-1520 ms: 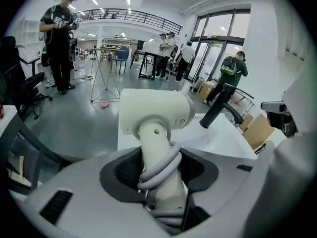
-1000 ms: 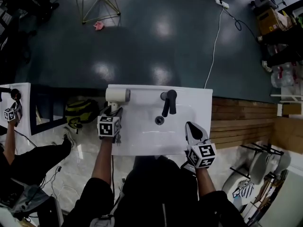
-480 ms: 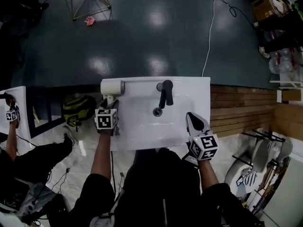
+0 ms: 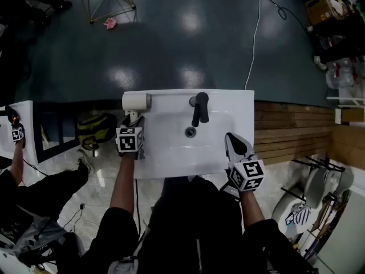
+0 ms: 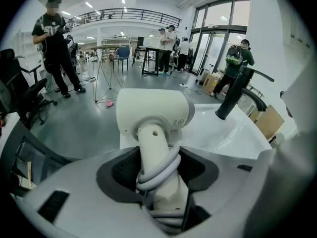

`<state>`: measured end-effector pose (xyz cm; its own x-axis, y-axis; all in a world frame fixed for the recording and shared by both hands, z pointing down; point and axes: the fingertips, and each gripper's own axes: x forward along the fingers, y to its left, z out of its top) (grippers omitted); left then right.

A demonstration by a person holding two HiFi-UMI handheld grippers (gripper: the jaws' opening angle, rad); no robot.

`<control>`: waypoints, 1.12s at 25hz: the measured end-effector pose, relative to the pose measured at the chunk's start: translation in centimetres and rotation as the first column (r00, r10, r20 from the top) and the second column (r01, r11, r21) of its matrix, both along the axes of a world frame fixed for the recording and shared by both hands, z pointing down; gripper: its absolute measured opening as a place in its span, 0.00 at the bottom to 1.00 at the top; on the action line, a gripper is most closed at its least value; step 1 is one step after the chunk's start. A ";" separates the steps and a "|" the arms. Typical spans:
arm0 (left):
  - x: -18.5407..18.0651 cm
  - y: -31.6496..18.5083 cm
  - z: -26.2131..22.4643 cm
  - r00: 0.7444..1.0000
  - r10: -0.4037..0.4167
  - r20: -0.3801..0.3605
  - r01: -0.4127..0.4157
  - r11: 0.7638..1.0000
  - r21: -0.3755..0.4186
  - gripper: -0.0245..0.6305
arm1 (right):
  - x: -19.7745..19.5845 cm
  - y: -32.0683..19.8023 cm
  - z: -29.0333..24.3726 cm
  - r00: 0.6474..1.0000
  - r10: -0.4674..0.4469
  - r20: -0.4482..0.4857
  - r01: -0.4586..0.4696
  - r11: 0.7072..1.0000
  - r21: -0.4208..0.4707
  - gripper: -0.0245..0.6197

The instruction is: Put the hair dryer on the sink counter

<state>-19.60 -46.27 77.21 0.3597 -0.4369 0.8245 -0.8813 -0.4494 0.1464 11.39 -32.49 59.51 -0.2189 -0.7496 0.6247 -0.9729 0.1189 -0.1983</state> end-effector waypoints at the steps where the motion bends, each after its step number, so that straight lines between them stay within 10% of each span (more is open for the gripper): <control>1: 0.0 -0.1 -0.1 1.000 -0.004 0.000 0.004 1.000 0.005 0.35 | 0.0 0.0 0.0 1.000 -0.001 0.002 0.001 1.000 0.004 0.05; 19: -0.1 1.8 -9.9 0.996 -0.073 -0.049 0.085 0.948 0.308 0.36 | 1.2 0.7 -1.7 0.999 -0.033 0.020 0.032 0.996 0.082 0.04; 28: 1.7 5.6 -13.7 0.996 -0.021 -0.091 0.054 0.927 0.372 0.07 | 0.4 1.4 -2.6 0.996 -0.086 0.030 0.082 0.989 0.121 0.04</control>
